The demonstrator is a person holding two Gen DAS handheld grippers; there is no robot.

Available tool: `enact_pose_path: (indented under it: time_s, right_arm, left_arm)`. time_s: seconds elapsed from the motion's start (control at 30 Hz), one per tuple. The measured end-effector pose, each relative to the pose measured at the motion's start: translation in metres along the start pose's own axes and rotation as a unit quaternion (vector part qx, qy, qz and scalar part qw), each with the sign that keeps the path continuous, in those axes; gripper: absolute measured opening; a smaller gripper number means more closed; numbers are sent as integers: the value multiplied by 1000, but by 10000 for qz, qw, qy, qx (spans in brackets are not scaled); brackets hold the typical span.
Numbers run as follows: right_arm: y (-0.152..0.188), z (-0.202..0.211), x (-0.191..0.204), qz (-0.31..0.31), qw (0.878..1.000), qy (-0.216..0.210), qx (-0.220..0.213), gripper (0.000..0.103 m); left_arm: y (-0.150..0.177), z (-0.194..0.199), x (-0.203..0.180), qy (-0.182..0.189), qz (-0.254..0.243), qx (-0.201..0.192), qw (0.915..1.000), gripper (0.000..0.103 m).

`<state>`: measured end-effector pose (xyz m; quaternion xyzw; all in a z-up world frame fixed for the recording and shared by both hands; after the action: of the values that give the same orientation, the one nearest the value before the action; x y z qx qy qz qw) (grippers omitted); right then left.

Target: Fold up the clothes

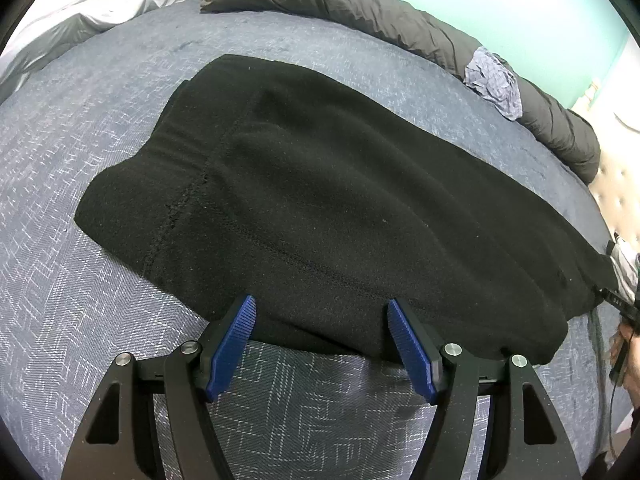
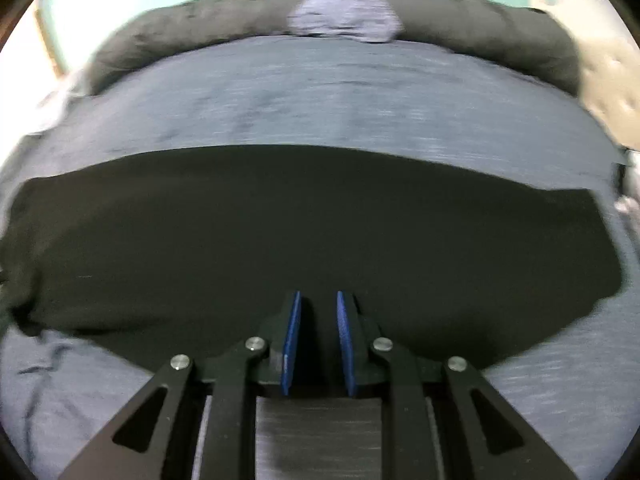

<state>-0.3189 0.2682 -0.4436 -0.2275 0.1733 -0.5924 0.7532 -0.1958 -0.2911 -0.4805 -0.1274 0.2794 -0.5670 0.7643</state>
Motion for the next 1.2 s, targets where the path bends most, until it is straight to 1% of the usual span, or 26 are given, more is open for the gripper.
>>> enact_pose_path:
  time_s: [0.07, 0.17, 0.23, 0.3, 0.4, 0.53, 0.67, 0.73, 0.8, 0.83, 0.93, 1.0, 1.1, 1.17, 1.2]
  right_arm:
    - [4, 0, -39, -299, 9991, 300, 56, 17]
    - [9, 7, -77, -751, 9963, 423, 13, 17]
    - [10, 16, -87, -1059, 9939, 245, -178, 18]
    - [13, 24, -85, -1202, 9922, 87, -311, 20]
    - [14, 33, -61, -1171, 9913, -293, -524, 20]
    - [14, 34, -24, -1081, 9894, -736, -626, 20]
    - [9, 35, 33, -775, 9880, -1191, -612, 20]
    - [7, 35, 55, -667, 9865, -1362, -609, 20]
    - [7, 35, 58, -709, 9863, -1350, -633, 25]
    - [7, 35, 56, -773, 9858, -1354, -628, 29]
    - [8, 37, 58, -818, 9843, -1441, -604, 30]
    - [7, 40, 71, -730, 9821, -1632, -586, 30]
    - [6, 41, 102, -672, 9747, -2084, -459, 32]
    - [5, 40, 124, -560, 9723, -2241, -368, 41]
    - [4, 38, 130, -555, 9723, -2245, -330, 42]
  left_arm:
    - [0, 0, 2, 4, -2, 2, 10000, 72]
    - [0, 0, 3, 17, 3, 2, 10000, 72]
    - [0, 0, 3, 24, 13, 1, 10000, 72]
    - [0, 1, 3, 27, 31, -2, 10000, 72]
    - [1, 2, 2, 27, 39, -10, 10000, 72]
    - [2, 4, 4, 60, 105, -29, 9999, 72]
    - [2, 6, 5, 81, 116, -29, 9999, 72]
    - [3, 6, 5, 93, 110, -28, 9999, 72]
    - [3, 6, 6, 104, 104, -26, 9999, 72]
    - [2, 6, 6, 108, 101, -24, 9999, 72]
    - [2, 7, 7, 120, 92, -20, 9999, 72]
    - [1, 7, 8, 120, 102, -21, 9999, 72]
    - [2, 6, 8, 97, 84, -23, 9999, 72]
    - [2, 6, 8, 92, 81, -21, 9999, 72]
    - [2, 6, 7, 92, 82, -20, 9999, 72]
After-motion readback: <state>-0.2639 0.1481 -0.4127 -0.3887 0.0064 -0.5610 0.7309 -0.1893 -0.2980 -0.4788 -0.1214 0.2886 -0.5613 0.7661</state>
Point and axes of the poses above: each gripper's, at about its wrist camera, not at the fingertips, and z roughly against the way its jaws point, x to its left, y to its underside, the point moved 10 cm from there along -z, roughly the way its jaws point, and after that the axes turned 2 degrees about z, right-handed, at the moved point
